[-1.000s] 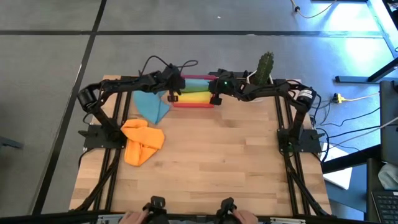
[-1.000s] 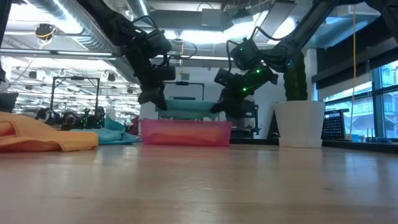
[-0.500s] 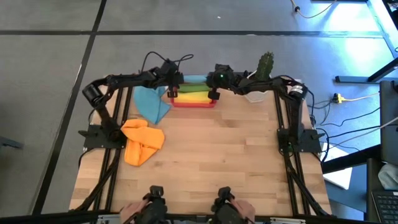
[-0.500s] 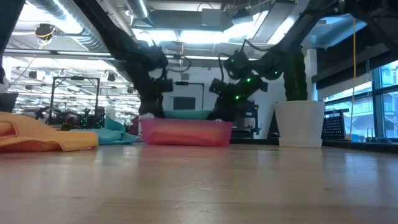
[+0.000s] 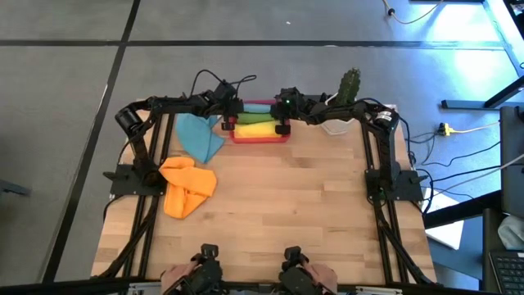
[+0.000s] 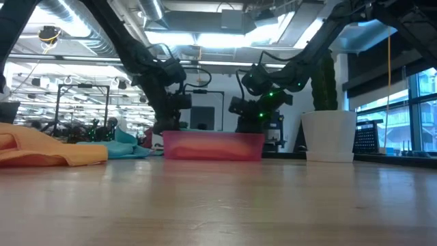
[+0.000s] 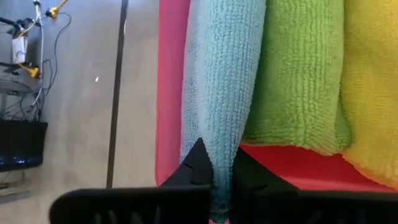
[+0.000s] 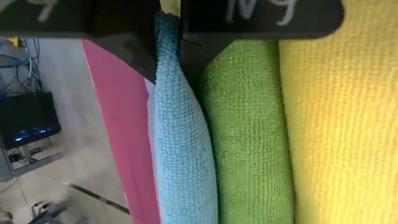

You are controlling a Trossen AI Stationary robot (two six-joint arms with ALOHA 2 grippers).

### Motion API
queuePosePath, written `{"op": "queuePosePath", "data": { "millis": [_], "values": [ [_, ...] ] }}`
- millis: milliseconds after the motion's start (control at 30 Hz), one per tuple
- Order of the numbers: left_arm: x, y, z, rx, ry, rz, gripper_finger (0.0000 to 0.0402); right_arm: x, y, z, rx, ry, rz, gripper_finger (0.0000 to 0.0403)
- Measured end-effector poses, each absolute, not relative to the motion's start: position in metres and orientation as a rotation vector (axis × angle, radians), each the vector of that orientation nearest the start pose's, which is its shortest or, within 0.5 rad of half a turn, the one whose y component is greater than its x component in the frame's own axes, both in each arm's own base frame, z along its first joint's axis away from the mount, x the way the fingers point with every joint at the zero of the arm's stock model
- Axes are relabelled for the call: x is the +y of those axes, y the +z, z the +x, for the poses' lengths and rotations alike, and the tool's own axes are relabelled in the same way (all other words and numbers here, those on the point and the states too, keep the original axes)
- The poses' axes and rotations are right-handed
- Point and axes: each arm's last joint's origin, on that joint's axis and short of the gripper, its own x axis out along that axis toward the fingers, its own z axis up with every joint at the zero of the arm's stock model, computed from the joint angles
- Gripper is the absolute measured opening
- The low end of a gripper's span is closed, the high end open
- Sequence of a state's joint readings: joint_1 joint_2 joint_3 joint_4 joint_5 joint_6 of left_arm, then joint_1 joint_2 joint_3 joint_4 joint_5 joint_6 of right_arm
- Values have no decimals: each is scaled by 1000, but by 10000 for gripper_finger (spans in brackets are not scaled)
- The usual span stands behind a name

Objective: Roll microfiber towels into tight, uniform cylinder then place into a basket
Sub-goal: Put the rolled bottom blue towel into the red bin

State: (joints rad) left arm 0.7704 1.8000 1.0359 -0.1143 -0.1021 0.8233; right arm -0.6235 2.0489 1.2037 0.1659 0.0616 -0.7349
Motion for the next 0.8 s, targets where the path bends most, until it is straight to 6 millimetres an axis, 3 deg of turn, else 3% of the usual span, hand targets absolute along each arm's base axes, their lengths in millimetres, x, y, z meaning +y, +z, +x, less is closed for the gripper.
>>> {"op": "queuePosePath", "data": {
  "millis": [433,800],
  "values": [
    [246,163,264,1133,370,456,109,-251,135,343,871,-419,-501,176],
    [238,182,278,1209,317,460,134,-242,135,348,898,-443,-530,201]
  ]
}}
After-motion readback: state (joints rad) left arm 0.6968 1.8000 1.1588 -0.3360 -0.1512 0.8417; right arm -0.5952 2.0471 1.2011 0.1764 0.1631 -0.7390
